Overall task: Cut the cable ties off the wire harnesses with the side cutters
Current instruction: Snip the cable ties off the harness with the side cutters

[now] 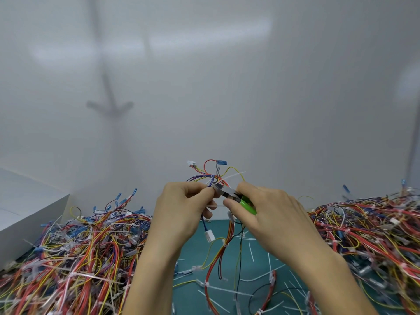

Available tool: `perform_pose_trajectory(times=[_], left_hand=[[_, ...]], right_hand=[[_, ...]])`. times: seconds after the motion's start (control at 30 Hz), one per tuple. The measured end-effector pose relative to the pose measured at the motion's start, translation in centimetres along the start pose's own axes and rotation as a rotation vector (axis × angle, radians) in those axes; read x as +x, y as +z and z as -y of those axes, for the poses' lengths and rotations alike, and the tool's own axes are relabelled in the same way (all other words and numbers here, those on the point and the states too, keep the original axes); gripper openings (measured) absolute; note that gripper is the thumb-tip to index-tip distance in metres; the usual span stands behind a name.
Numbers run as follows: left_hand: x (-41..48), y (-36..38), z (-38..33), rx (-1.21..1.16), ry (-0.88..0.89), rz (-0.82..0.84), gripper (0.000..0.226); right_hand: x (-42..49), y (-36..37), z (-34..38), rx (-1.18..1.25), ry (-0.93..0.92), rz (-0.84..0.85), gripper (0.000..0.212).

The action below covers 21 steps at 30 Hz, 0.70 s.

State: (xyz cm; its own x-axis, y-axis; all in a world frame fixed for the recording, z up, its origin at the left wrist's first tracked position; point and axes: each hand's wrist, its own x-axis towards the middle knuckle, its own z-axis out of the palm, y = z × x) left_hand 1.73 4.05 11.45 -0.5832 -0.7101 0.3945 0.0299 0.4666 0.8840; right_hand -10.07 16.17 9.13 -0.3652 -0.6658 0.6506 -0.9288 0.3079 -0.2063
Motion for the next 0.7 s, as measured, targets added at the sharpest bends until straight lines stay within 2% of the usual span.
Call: perform_pose_trajectory(times=[0.7], left_hand=[[-0.07, 0.06, -0.04, -0.003, 0.007, -0.003, 0.019]], right_hand=[[0.03, -0.07, -0.04, 0.007, -0.006, 0.003, 0.039]])
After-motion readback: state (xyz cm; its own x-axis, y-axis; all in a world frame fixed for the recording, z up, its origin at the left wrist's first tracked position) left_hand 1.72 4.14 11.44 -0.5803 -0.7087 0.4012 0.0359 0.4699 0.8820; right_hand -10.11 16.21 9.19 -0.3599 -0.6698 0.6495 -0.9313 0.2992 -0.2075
